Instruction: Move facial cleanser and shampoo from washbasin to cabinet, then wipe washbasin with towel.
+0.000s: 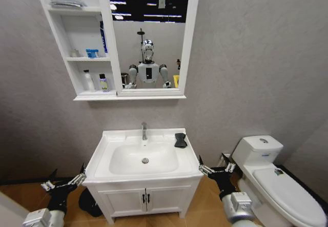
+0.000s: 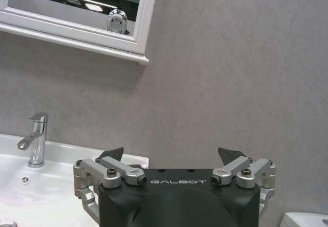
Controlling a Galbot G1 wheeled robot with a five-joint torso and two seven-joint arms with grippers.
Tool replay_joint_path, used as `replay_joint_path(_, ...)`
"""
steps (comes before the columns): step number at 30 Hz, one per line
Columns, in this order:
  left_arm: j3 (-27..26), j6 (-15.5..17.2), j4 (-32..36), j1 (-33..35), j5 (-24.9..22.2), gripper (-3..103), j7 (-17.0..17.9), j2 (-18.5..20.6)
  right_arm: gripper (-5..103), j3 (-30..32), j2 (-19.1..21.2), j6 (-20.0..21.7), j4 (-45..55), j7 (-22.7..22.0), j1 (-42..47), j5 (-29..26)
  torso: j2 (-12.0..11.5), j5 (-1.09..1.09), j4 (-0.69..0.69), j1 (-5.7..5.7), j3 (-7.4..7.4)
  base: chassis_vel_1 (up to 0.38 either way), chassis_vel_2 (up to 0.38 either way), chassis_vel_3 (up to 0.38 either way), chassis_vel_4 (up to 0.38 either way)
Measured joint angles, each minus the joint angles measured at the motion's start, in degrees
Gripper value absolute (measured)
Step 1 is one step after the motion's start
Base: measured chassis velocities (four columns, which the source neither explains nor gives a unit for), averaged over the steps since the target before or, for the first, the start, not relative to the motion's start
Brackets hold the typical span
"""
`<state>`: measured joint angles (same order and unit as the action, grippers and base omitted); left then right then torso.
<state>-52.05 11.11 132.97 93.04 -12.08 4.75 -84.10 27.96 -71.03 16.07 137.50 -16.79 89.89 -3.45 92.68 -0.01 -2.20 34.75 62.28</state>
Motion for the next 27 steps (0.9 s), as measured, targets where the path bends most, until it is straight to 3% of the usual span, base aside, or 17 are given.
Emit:
replay_joint_path(4, 0.00, 0.00, 0.00, 0.01, 0.00, 100, 0.00, 0.00, 100, -0.35, -0.35, -0.22, -0.45, 0.07, -0.08, 0.21, 0.01, -0.02, 0.00, 0.00, 0.00, 0.325, -0.432, -0.313, 0.436)
replay_joint_path(5, 0.00, 0.00, 0.01, 0.01, 0.00, 100, 0.00, 0.00, 100, -0.42, -0.37, -0.24, -0.55, 0.09, -0.15, 0.22, 0.00, 0.08, 0.00, 0.00, 0.01, 0.316, -0.452, -0.330, 0.445)
replay_joint_path(8, 0.00, 0.00, 0.00, 0.01, 0.00, 100, 0.00, 0.00, 100, -0.50, -0.36, -0.27, -0.72, 0.22, -0.21, 0.23, 0.01, -0.02, -0.01, -0.02, -0.01, 0.312, -0.431, -0.301, 0.410)
replay_joint_path(15, 0.00, -0.01, 0.01, 0.00, 0.00, 100, 0.00, 0.00, 100, -0.95, -0.34, -0.40, -1.17, 0.86, -0.32, 0.24, 0.00, 0.07, 0.00, 0.00, 0.01, 0.311, -0.399, -0.294, 0.393)
replay_joint_path(16, 0.01, -0.01, 0.00, 0.00, 0.00, 100, 0.00, 0.00, 100, -0.96, -0.34, -0.85, -1.21, 1.15, -0.26, 0.24, 0.00, -0.06, -0.01, 0.02, 0.01, 0.281, -0.423, -0.286, 0.401)
replay_joint_path(18, -0.01, 0.00, 0.00, 0.00, 0.00, 100, 0.01, 0.00, 100, -0.96, -0.34, -1.73, -1.36, 1.92, -0.13, 0.29, 0.00, 0.01, 0.01, 0.02, 0.01, 0.302, -0.407, -0.286, 0.398)
replay_joint_path(27, -0.01, 0.01, 0.00, 0.02, 0.00, 100, 0.02, -0.01, 100, -0.77, -0.47, -3.89, -1.59, 3.14, 0.34, 1.08, 0.03, 0.02, 0.00, -0.04, -0.01, 0.226, -0.191, -0.252, 0.267)
